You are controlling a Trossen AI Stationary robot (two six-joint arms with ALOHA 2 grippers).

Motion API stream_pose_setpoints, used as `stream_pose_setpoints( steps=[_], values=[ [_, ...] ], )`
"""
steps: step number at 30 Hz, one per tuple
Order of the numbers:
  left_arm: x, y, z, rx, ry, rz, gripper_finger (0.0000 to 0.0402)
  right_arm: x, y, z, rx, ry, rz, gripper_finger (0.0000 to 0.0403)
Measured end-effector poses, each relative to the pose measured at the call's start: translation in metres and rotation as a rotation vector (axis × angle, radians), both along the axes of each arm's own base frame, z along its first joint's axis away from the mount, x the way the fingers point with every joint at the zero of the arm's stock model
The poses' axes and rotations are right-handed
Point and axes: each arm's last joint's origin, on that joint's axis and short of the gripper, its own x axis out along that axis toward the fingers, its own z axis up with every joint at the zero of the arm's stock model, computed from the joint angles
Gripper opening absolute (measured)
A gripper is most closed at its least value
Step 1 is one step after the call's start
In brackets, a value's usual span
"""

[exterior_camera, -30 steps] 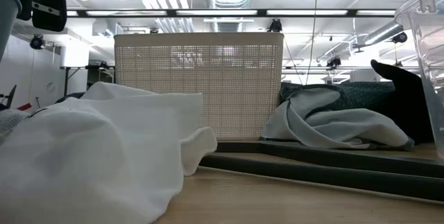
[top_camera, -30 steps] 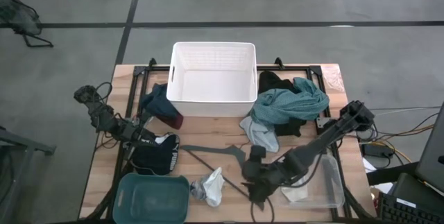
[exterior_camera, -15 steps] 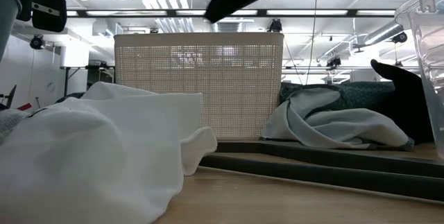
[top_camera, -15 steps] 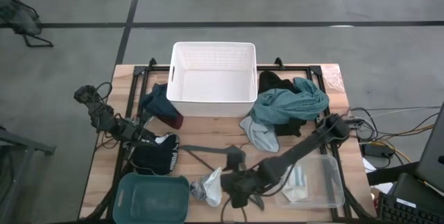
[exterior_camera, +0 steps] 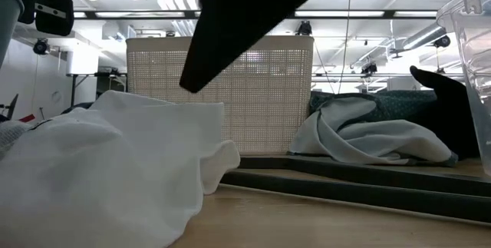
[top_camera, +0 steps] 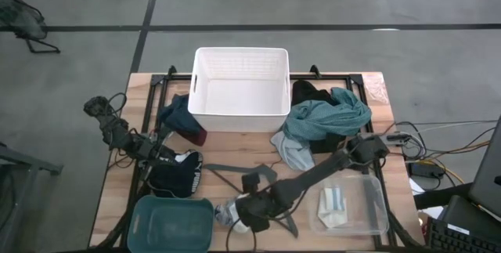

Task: Pick & Place Cloths
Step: Put the white sock into the transparent bin

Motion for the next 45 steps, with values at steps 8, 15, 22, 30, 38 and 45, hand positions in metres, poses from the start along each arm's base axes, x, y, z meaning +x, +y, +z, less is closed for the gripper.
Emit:
stream_pose_setpoints(
  steps=[8,15,22,30,38,45],
  values=[
    [0.000,0.000,0.000,0.002,0.002,0.000,0.0023,0.010,-0.002,-0.017,-0.036,0.044,0.014,0.0215],
    [0.000,0.000,0.000,0.002,0.003,0.000,0.0023,0.007,-0.006,-0.022,-0.040,0.071,-0.002,0.0148],
    [0.000,0.000,0.000,0.002,0.002,0.000,0.0023,0.003,-0.008,-0.022,-0.001,0.125,-0.006,0.0019],
    [0.000,0.000,0.000,0.002,0.002,0.000,0.0023,-0.013,-0.003,0.005,-0.026,0.179,-0.074,0.0009],
    [0.000,0.000,0.000,0.003,0.004,0.000,0.0023,-0.051,0.005,0.060,-0.094,0.109,-0.183,0.0009],
    [0.000,0.000,0.000,0.003,0.003,0.000,0.0023,-0.100,0.011,0.116,-0.068,0.015,-0.298,0.0008]
  ],
)
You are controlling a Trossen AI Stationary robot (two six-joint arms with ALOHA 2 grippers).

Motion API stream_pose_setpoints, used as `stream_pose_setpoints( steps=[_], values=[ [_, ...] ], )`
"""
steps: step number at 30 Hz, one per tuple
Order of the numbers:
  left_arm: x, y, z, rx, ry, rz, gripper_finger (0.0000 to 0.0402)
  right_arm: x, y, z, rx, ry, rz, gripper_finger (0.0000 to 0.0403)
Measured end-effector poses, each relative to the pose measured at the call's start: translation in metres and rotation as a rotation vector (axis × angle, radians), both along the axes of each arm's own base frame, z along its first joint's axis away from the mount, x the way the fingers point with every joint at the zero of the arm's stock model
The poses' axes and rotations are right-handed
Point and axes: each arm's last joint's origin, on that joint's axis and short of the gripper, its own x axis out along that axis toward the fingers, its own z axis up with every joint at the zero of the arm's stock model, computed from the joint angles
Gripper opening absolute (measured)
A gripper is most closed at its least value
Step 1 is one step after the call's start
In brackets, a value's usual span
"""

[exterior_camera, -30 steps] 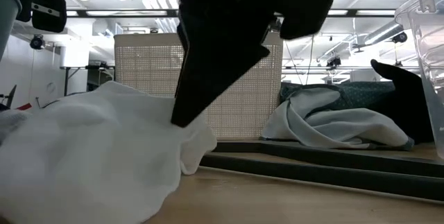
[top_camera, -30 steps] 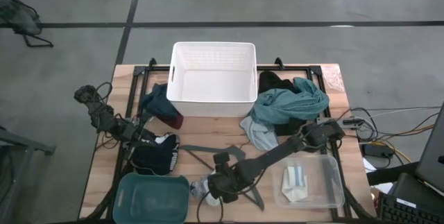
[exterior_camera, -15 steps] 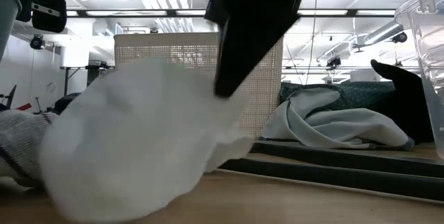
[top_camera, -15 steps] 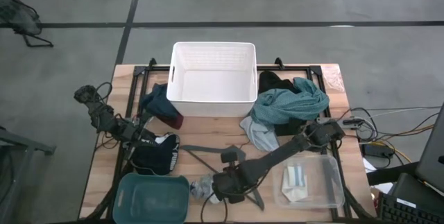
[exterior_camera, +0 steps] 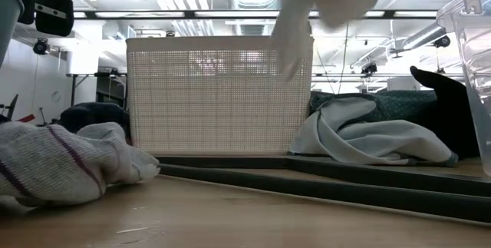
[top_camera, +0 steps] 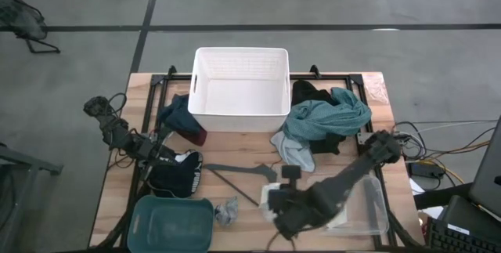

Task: Pick & Place Cloths
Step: Put the white sock into the transparent bin

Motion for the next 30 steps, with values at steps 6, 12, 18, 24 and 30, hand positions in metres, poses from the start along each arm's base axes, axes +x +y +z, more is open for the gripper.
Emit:
stream_pose_setpoints(
  steps=[6,12,18,24,30],
  values=[
    [0.000,0.000,0.000,-0.001,-0.001,0.000,0.0023,-0.047,-0.001,0.047,0.085,-0.073,-0.036,0.0008],
    [0.000,0.000,0.000,-0.001,-0.001,0.000,0.0023,-0.103,-0.012,0.082,0.172,-0.078,-0.170,0.0008],
    [0.000,0.000,0.000,-0.001,-0.001,0.000,0.0023,-0.141,-0.015,0.098,0.314,-0.113,-0.213,0.0008],
    [0.000,0.000,0.000,-0.001,-0.001,0.000,0.0023,-0.160,-0.012,0.077,0.332,-0.008,-0.253,0.0008],
    [0.000,0.000,0.000,-0.001,-0.001,0.000,0.0023,-0.169,-0.012,0.037,0.311,0.191,-0.382,0.0008]
  ],
)
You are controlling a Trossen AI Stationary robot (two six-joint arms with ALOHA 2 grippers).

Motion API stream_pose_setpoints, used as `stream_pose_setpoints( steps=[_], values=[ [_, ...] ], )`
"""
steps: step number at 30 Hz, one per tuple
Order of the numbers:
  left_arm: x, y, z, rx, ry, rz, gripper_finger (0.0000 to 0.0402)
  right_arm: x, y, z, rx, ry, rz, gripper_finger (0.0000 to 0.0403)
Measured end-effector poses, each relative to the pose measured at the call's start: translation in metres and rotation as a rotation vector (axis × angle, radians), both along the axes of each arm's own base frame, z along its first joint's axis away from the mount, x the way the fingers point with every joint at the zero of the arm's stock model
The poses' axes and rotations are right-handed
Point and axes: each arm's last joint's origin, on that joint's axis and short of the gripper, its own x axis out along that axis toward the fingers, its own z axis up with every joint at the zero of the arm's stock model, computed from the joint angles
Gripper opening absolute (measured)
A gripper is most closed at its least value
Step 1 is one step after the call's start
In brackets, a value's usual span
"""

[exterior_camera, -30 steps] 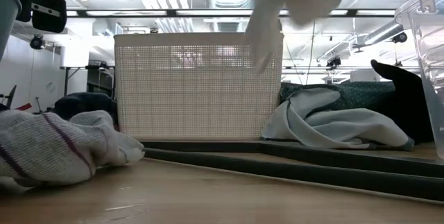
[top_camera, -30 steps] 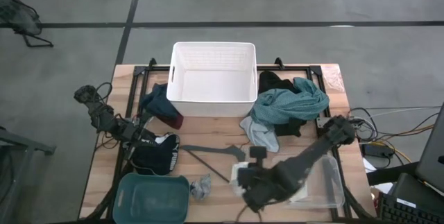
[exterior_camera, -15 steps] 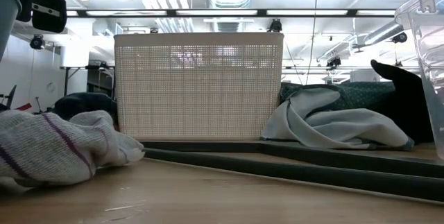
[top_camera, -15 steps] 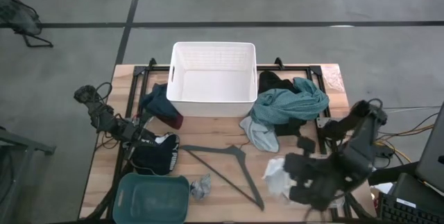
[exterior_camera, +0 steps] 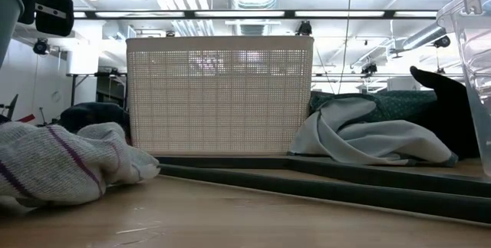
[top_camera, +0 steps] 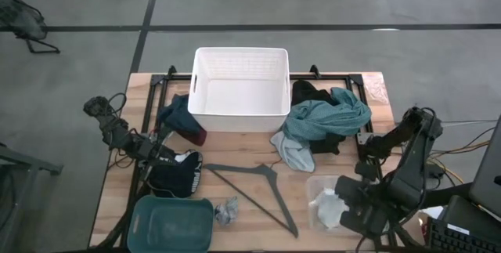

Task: Pick & Place Cloths
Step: Put the white sock into the transparent bin

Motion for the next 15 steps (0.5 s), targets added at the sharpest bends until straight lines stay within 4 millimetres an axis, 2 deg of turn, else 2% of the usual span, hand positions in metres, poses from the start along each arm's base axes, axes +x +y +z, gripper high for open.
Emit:
stream_pose_setpoints(
  steps=[9,15],
  values=[
    [0.000,0.000,0.000,0.000,0.000,0.000,0.0023,-0.010,-0.005,-0.043,-0.014,0.246,-0.142,0.0008],
    [0.000,0.000,0.000,0.000,0.000,0.000,0.0023,-0.013,-0.007,-0.054,-0.040,0.290,-0.167,0.0008]
  ],
)
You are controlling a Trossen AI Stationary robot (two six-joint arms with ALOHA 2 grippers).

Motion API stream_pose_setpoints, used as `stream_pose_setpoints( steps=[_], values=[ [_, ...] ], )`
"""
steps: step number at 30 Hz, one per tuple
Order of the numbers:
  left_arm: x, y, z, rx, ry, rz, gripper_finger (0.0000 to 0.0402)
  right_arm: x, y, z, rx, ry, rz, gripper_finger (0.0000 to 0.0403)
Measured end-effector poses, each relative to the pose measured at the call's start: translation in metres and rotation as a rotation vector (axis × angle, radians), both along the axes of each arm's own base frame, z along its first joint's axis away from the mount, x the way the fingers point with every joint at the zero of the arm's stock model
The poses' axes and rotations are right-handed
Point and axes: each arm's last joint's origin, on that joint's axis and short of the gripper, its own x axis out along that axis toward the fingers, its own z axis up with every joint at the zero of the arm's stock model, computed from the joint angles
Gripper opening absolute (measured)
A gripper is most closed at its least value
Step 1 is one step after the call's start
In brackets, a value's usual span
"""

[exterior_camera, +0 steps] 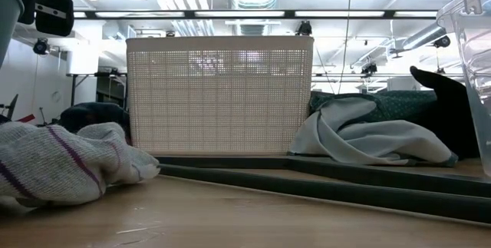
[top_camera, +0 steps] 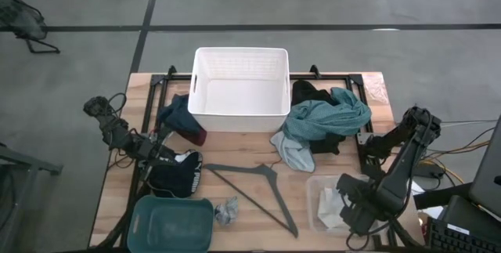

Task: Pick & Place Cloths
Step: Put the white sock into the transparent bin, then put the gray sock into the transparent bin

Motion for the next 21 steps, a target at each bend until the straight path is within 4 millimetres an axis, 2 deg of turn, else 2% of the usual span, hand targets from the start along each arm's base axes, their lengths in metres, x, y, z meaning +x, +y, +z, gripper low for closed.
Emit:
stream_pose_setpoints(
  steps=[8,21],
  values=[
    [0.0000,0.0000,-0.0001,0.000,0.000,0.000,0.0023,0.0010,0.0006,-0.0002,-0.005,-0.025,-0.003,0.0019],
    [0.0000,0.0000,-0.0001,0.000,0.000,0.000,0.0023,0.0017,-0.0005,-0.0023,-0.037,-0.057,-0.013,0.0117]
  ],
)
